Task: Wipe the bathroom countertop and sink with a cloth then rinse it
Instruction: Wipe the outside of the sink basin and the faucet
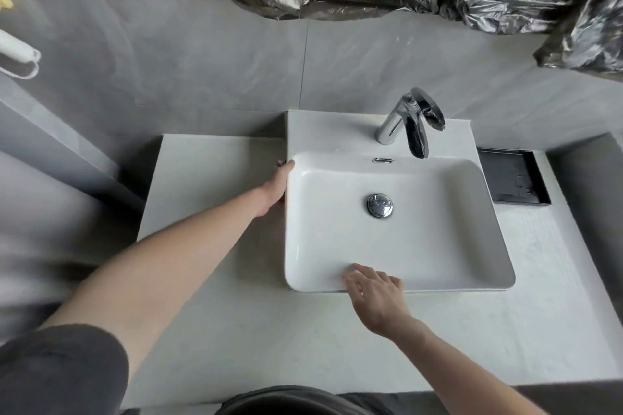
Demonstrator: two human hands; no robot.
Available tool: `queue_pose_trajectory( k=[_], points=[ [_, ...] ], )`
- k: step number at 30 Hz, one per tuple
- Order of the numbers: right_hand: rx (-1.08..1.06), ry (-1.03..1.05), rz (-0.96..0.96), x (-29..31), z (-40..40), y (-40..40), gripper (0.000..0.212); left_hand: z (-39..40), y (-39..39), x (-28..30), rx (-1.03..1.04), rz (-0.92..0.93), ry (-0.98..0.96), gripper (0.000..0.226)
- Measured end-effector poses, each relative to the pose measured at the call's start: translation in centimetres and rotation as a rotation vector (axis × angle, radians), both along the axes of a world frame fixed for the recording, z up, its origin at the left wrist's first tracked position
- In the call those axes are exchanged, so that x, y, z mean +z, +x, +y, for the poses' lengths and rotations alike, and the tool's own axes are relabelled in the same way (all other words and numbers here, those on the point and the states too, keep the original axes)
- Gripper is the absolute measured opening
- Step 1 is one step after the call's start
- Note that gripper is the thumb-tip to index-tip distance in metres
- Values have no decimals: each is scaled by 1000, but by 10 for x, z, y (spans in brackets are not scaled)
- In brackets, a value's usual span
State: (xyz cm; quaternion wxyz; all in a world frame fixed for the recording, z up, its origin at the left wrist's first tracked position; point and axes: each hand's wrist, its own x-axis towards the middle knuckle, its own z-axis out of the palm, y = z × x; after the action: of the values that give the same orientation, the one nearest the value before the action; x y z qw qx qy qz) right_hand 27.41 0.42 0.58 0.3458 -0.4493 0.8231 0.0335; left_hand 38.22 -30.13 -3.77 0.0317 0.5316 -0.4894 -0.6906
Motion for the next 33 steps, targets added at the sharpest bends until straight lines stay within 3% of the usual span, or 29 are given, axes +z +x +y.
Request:
queue_pose_trajectory(
  k=[3,7,11,16,20,22,26,29,33],
  points=[
    [-10,-3,1,0,0,1,47,56,29,12,-13,3,-40,96],
    [-5,-22,38,3,0,6,44,113,58,32,-26,88,-56,64],
    [-36,-94,88,4,6,13,41,143,73,33,-19,47,25,68],
    [-158,-335,6,-1,23,28,32,177,88,40,-14,9,183,52],
    [-468,-689,-157,11,52,54,36,197,92,46,44,2,252,64],
    [-663,-733,-253,15,69,70,39,204,88,51,53,49,332,69],
    [-892,-522,-456,-5,94,93,36,222,79,45,20,150,530,63],
    [-1089,-368,-725,-22,93,100,35,235,60,59,-44,135,526,67],
    [-1300,-354,-1099,-15,65,103,37,234,49,67,-178,51,516,78]
  ],
)
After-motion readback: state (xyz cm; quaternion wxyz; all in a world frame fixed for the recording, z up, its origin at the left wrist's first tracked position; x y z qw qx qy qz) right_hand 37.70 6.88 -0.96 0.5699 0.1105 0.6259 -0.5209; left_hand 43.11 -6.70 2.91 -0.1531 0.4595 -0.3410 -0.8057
